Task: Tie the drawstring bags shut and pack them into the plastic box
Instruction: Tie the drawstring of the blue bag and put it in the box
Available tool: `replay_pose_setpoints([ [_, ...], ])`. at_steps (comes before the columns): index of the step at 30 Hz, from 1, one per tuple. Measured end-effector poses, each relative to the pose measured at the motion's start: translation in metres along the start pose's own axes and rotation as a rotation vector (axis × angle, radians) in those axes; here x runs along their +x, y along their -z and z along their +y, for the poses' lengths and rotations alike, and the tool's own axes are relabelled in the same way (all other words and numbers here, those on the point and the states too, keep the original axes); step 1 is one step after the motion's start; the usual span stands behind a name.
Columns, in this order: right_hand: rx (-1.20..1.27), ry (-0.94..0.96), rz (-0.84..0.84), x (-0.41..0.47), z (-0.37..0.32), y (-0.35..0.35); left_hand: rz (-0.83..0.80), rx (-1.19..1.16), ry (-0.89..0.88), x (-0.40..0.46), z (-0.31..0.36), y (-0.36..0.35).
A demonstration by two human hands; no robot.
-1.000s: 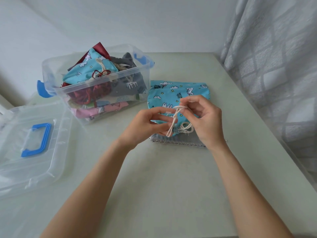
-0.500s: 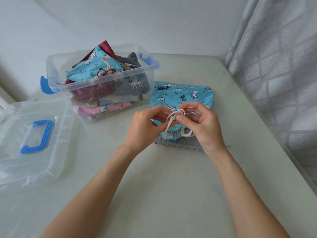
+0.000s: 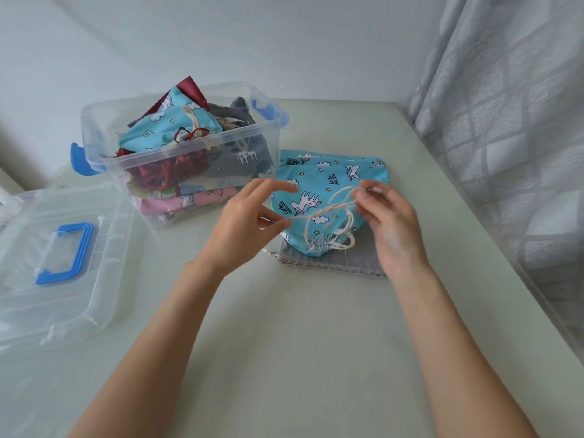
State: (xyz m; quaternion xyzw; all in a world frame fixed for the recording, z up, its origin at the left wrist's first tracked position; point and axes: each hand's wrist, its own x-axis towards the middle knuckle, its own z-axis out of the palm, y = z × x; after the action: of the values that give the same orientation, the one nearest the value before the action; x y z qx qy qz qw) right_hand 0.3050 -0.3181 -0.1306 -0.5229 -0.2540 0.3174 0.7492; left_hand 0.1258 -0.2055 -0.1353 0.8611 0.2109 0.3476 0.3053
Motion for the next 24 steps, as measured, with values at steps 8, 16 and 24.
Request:
replay_pose_setpoints([
  [8,0.243,-0.138,-0.003,0.005,-0.007,0.015,0.216,-0.273,0.260,0.004,-0.009,0.001],
  [16,0.153,-0.132,0.021,0.002,-0.005,0.013,0.150,-1.419,0.570,0.005,0.008,0.000],
  [24,-0.081,-0.012,0.029,0.002,-0.004,0.022,0.027,0.452,0.020,-0.006,-0.014,0.003],
])
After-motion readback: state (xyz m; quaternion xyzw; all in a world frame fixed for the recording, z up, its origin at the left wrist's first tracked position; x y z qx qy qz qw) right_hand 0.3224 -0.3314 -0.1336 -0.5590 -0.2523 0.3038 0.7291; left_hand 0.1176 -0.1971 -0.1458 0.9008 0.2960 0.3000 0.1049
